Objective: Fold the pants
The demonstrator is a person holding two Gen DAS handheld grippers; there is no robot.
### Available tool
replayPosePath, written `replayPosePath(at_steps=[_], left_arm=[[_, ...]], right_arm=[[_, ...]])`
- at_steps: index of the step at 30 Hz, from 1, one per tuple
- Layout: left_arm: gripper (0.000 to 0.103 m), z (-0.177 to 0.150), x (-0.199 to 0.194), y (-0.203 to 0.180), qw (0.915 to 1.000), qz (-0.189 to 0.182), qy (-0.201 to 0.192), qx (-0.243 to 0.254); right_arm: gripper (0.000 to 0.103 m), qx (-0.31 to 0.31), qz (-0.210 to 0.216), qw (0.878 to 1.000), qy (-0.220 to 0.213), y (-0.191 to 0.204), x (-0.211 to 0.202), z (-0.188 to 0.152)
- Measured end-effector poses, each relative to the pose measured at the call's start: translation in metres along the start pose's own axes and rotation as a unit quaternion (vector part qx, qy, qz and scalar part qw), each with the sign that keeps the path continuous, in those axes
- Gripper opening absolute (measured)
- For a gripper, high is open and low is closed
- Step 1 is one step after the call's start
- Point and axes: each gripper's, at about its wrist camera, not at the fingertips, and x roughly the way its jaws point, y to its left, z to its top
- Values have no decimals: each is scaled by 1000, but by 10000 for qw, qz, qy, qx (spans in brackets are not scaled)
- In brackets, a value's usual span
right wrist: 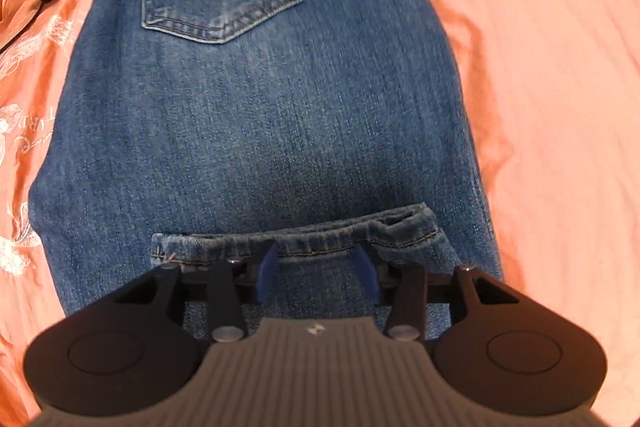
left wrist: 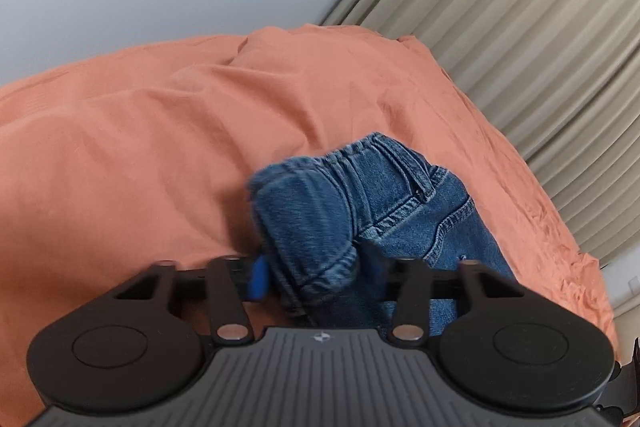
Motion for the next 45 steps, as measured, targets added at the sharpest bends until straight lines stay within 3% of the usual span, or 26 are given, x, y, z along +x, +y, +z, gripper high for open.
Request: replayPosePath(at_steps=[1,4,8,14,16,19,22,25,31,35,38,41,43,45], left_arm=[[30,2,-1,1,10000,-47,13,-35],[21,11,-10,-1,9996,-222,34,-173],[19,19,-34,-30,9995,-231,-141,177],[18,37,-75,-94,9966,-367,-341,658],[18,40,-89,-121,9938,-417,-444,933],[18,37,-113,-171,9854,-466,-627,1510],[18,25,-134,-228,9733,-522,-810,2081],[18,4,-149,-289,9591,-497,-971,2611],[18,-73,-147,-405,9095,-210,-1099,4003],[17,-141,-124,-458,8795,-301,-973,4648],[17,-194,-95,-480,8646,-492,-548,4970],[16,-256,-64,-487,8444,-625,99,5320],[16,-295,-47,-485,8280,-654,560,5540],[16,-332,-34,-481,8034,-640,876,5854]], right_arm=[[42,11,5,10000,13,0,2,0],[42,160,24,9999,-15,-3,3,-3],[42,302,-112,9995,-57,-2,2,-6],[41,146,-653,9977,-66,25,-8,-9],[41,192,-811,9960,-317,31,-22,-15],[45,501,-712,9928,-820,37,-54,-36],[48,678,-806,9899,-945,40,-82,-65],[48,984,-856,9857,-1067,42,-103,-103],[48,1823,-1017,9673,-1443,46,-139,-175],[48,2286,-1129,9538,-1588,47,-168,-218],[48,2536,-1195,9455,-1658,51,-180,-253],[48,2735,-1190,9408,-1612,55,-181,-281],[48,2854,-1160,9392,-1516,59,-178,-296],[48,2911,-1102,9393,-1445,64,-173,-306]])
